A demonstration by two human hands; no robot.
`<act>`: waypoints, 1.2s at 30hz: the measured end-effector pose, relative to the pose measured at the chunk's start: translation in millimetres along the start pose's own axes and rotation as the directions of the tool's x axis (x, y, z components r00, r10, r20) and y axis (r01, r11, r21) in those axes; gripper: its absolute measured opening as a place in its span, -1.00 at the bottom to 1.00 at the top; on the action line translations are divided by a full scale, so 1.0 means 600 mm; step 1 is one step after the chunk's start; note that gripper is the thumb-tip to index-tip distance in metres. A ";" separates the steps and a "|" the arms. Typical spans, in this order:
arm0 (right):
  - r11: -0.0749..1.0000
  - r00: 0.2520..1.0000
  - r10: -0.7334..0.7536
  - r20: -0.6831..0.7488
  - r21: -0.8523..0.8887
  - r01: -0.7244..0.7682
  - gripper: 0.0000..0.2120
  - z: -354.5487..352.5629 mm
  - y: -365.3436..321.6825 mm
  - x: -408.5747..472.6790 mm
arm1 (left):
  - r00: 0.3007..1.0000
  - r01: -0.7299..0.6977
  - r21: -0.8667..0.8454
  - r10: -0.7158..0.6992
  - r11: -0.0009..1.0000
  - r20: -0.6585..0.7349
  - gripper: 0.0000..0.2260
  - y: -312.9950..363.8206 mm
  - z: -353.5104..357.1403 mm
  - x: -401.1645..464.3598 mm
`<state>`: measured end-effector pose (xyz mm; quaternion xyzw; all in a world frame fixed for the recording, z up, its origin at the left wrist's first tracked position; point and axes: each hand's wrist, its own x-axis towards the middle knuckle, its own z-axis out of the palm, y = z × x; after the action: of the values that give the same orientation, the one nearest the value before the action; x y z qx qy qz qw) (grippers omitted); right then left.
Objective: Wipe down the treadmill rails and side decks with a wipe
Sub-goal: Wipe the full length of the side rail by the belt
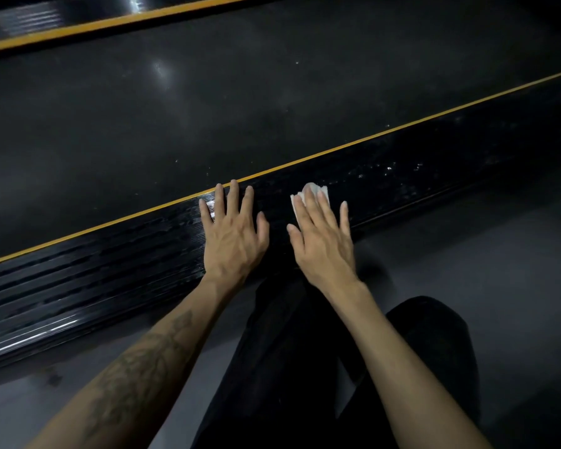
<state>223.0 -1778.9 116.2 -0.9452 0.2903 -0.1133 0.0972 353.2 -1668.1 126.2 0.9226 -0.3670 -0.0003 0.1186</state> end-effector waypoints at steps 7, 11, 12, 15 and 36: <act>1.000 1.000 -0.001 0.014 -0.016 0.001 -0.35 -0.001 -0.027 -0.012 | 1.000 0.004 0.004 -0.004 1.000 -0.006 -0.43 0.003 -0.001 0.000; 0.998 0.998 -0.055 0.028 -0.037 0.056 -0.36 -0.002 -0.017 -0.018 | 1.000 -0.001 0.002 0.001 1.000 -0.014 -0.42 0.002 0.000 0.000; 0.996 0.997 -0.075 0.026 -0.043 0.076 -0.37 -0.002 -0.013 -0.021 | 1.000 -0.002 0.001 0.002 1.000 -0.018 -0.42 0.002 0.000 0.000; 0.995 0.995 -0.098 0.010 -0.030 0.098 -0.38 -0.003 -0.004 -0.026 | 1.000 0.000 0.006 0.000 1.000 -0.015 -0.43 0.002 0.001 0.000; 0.975 0.991 -0.091 -0.093 0.194 0.108 -0.44 -0.005 -0.002 -0.025 | 1.000 0.011 -0.012 -0.011 1.000 -0.029 -0.44 0.004 0.005 0.003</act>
<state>210.7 -1769.8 117.3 -0.9386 0.2337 -0.1859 0.1730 352.7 -1671.3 124.2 0.9238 -0.3603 0.0101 0.1294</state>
